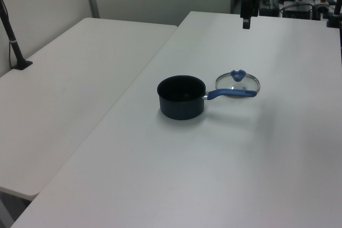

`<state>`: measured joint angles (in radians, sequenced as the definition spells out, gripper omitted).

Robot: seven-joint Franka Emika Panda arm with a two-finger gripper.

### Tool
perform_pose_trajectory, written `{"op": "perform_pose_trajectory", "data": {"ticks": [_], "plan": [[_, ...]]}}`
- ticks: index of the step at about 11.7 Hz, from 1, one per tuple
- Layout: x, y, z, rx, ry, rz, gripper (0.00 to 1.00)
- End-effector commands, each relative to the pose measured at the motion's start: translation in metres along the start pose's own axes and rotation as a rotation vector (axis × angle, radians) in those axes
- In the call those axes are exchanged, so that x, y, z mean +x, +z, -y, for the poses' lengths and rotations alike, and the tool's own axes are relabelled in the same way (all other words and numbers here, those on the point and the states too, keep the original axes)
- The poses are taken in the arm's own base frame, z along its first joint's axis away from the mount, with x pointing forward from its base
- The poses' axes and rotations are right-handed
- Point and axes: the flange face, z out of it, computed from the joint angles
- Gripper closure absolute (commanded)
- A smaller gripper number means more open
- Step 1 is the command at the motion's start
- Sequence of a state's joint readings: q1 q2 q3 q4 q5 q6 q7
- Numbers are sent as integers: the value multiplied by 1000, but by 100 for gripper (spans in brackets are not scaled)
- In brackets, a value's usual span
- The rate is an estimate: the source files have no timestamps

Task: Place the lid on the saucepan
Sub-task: 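Move the gripper down over the glass lid's blue knob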

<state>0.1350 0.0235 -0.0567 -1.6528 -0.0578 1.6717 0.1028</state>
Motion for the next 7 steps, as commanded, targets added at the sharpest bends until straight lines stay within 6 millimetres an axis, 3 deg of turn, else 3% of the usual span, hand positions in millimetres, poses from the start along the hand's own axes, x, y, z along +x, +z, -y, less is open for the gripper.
{"op": "perform_pose_trajectory", "data": {"ticks": [1, 4, 5, 7], "plan": [[-6, -3, -6, -14, 9, 16, 0], [-6, -3, -7, -14, -5, 16, 0], [-6, 1, -16, -13, -65, 25, 0], [-7, 34, -46, -4, -236, 80, 0]]}}
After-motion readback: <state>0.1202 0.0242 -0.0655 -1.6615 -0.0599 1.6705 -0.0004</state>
